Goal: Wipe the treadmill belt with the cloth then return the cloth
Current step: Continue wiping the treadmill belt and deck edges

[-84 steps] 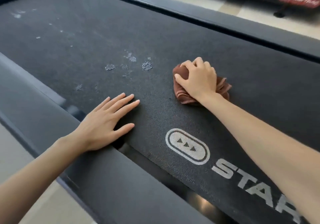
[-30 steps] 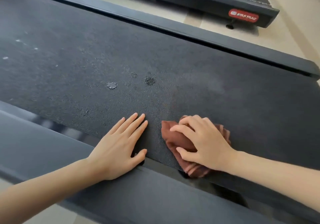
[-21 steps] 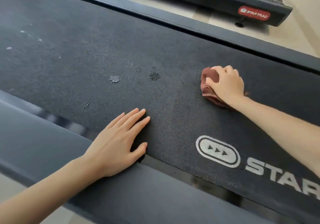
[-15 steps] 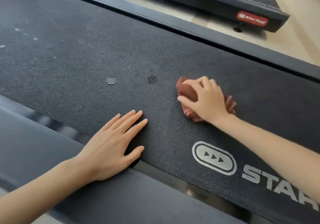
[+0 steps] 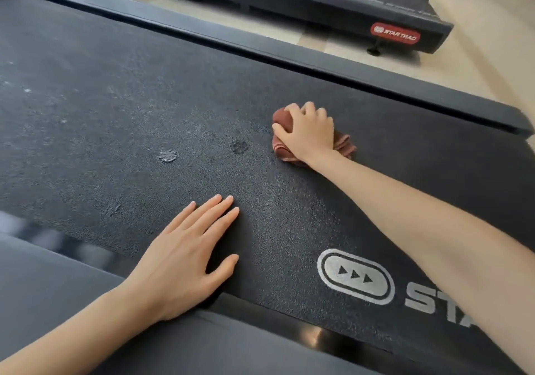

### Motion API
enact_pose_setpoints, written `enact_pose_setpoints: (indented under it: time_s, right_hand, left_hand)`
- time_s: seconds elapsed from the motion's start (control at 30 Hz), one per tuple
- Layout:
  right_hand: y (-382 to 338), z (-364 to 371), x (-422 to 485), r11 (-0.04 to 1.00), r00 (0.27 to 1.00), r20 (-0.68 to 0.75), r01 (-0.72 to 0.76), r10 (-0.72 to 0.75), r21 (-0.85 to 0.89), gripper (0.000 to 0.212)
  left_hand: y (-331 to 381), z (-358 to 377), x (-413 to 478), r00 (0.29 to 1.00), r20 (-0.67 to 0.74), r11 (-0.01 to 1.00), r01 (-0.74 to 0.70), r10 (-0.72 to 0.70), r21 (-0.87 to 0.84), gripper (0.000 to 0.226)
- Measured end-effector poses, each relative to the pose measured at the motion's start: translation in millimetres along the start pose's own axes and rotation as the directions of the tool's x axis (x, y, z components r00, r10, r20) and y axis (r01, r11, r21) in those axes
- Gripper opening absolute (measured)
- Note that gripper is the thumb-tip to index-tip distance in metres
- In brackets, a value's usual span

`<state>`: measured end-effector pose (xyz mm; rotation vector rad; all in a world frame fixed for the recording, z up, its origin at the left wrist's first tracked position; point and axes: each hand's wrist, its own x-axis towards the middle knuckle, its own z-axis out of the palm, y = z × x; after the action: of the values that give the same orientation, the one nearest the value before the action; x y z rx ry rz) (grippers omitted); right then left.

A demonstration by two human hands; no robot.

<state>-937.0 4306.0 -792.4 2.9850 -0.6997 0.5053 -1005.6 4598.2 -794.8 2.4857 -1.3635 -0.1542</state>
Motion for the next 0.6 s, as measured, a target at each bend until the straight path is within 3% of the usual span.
enact_pose_setpoints:
  time_s: [0.07,0.17,0.23,0.33,0.43,0.5,0.6]
  right_hand:
    - [-6,-7,-30,0.972,0.974,-0.062,0.224,-0.219,0.076,0.044]
    - [24,-23,-68,0.84,0.864,-0.088,0.502,-0.495,0.204,0.045]
    - [41,-23,-62,0.867,0.886,-0.09,0.463,-0.454,0.187,0.046]
    - [24,-8,-16,0.984,0.989,-0.047,0.145,-0.141,0.101,0.041]
    - [-20,8,25,0.995,0.997,0.009,-0.078,0.078,0.058,0.045]
    - [-50,14,29,0.998,1.0,-0.008,-0.013,0.013,0.068,0.044]
    - [-79,11,8,0.968,0.977,-0.041,0.211,-0.207,0.137,0.04]
  left_hand:
    - [0,0,-3,0.999,-0.034,0.999,0.032,-0.032,0.007,0.07]
    - [0,0,-4,0.995,-0.074,0.998,0.064,-0.062,0.018,0.065]
    - [1,0,-3,0.996,-0.079,0.998,0.053,-0.05,0.038,0.063]
    - [0,2,-1,0.997,-0.073,0.997,0.042,-0.037,0.067,0.061]
    - [0,3,-1,0.997,-0.073,0.995,0.045,-0.039,0.085,0.061]
    - [0,1,-1,0.998,-0.058,0.995,0.045,-0.04,0.086,0.061]
    - [0,-4,-2,0.997,-0.051,0.996,0.053,-0.05,0.072,0.06]
